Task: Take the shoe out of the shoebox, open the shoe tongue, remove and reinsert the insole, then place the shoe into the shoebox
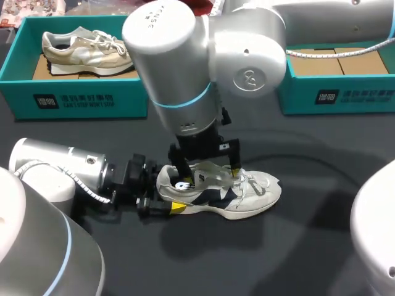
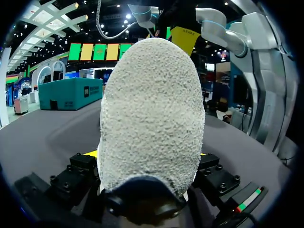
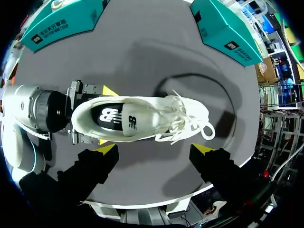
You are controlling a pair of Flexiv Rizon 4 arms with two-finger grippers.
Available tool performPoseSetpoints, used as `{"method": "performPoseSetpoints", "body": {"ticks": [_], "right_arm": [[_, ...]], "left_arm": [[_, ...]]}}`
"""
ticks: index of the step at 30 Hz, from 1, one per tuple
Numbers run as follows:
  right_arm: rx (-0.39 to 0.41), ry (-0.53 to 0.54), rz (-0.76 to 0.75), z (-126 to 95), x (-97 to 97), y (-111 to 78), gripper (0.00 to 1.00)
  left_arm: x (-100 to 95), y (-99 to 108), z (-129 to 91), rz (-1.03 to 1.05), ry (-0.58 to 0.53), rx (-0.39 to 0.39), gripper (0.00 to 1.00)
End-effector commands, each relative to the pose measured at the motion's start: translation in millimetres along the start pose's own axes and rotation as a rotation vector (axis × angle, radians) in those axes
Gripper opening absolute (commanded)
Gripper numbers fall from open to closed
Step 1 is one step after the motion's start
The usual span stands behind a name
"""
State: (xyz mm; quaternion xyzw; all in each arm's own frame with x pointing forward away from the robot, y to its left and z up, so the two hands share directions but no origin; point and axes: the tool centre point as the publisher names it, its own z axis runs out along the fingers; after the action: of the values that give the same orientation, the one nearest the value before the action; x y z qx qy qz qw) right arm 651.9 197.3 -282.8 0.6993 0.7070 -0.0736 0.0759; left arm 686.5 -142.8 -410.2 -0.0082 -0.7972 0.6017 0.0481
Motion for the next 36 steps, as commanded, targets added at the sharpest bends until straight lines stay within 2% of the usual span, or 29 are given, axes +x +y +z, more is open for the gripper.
{"method": "performPoseSetpoints", "body": {"ticks": [1, 6, 9, 15, 22, 27, 36], "right_arm": [[0.006, -0.001, 0.000, 2.2, 1.3, 2.8, 1.00], [0.006, -0.001, 0.000, 2.2, 1.3, 2.8, 1.00], [0.004, -0.091, 0.032, 2.9, 11.7, 4.5, 1.00], [-0.013, -0.150, 0.081, 11.2, 24.5, 10.8, 1.00], [-0.019, -0.141, 0.090, 16.5, 32.7, 11.6, 1.00], [-0.051, -0.176, 0.087, 21.3, 39.0, 11.1, 1.00], [-0.087, -0.203, 0.106, 29.6, 37.3, 13.5, 1.00]], "left_arm": [[-1.2, 3.9, -1.7, 0.001, 0.000, 0.000, 0.00], [-1.2, 3.9, -1.7, 0.001, 0.000, 0.000, 0.00], [-1.2, 3.9, -1.7, 0.001, 0.000, 0.000, 0.00], [-1.2, 3.9, -1.7, 0.001, 0.000, 0.000, 0.00], [-1.2, 3.9, -1.7, 0.001, 0.000, 0.000, 0.00], [-1.2, 3.9, -1.7, 0.001, 0.000, 0.000, 0.00], [-1.2, 3.9, -1.7, 0.001, 0.000, 0.000, 0.00]]}}
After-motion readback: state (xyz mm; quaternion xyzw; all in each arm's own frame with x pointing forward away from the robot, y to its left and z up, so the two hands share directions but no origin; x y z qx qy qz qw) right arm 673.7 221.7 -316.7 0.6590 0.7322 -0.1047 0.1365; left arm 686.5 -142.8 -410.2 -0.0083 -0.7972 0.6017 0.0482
